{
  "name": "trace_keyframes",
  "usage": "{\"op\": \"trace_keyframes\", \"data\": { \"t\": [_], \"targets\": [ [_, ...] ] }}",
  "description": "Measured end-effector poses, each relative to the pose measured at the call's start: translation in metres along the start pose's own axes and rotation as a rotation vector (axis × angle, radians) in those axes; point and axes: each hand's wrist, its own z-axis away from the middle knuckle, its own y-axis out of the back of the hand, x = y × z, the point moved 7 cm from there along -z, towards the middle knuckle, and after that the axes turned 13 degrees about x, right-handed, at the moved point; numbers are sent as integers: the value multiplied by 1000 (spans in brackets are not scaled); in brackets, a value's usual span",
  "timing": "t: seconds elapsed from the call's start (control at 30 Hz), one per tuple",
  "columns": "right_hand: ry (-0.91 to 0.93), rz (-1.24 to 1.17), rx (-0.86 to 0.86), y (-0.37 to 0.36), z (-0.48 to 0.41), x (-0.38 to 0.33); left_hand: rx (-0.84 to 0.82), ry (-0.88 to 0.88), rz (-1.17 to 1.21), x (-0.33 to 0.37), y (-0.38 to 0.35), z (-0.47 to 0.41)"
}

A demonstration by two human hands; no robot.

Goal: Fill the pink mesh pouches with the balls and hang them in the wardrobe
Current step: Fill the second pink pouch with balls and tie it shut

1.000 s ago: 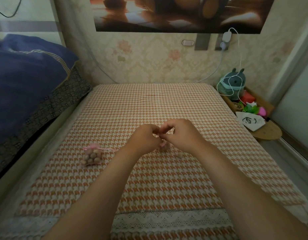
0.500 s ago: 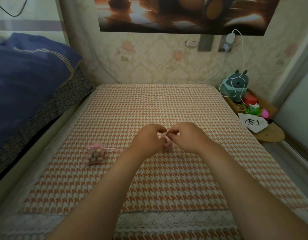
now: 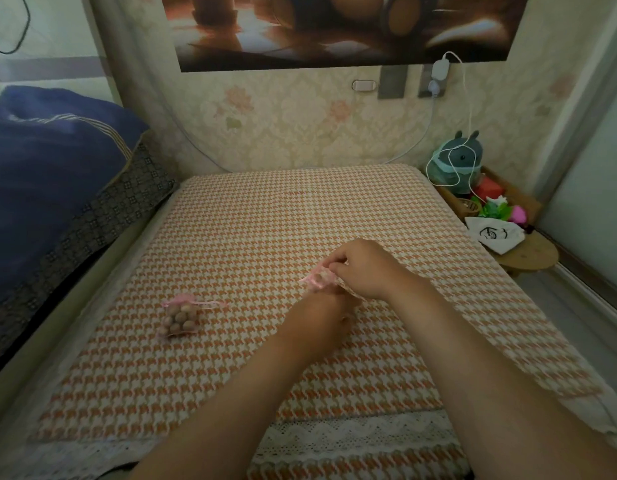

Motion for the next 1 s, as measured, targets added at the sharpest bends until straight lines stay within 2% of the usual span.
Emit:
{"op": "trace_keyframes", "data": {
  "t": [0.1,0.3,0.53,0.6,0.7,0.8,1.0],
  "targets": [
    [-2,-8,-6,0,0,0,-24,-24,-45,2,-10,-2],
    [-14,-10,-12,1,-1,3,35,36,6,-4,-16,-7],
    [-24,0,-23,-1,-2,7,-114,97,182,-8,22,-5],
    [-14,0,-27,-1,-2,6,-44,153,216,-15,45,-8],
    [-4,9,-32,-1,-1,2,165,250,243,-35,73,-12],
    [-3,18,-25,-2,0,-1,301,343,239,-53,77,-13],
    [-1,52,-27,-3,3,-4,278,391,211,-55,57,-25]
  ]
}}
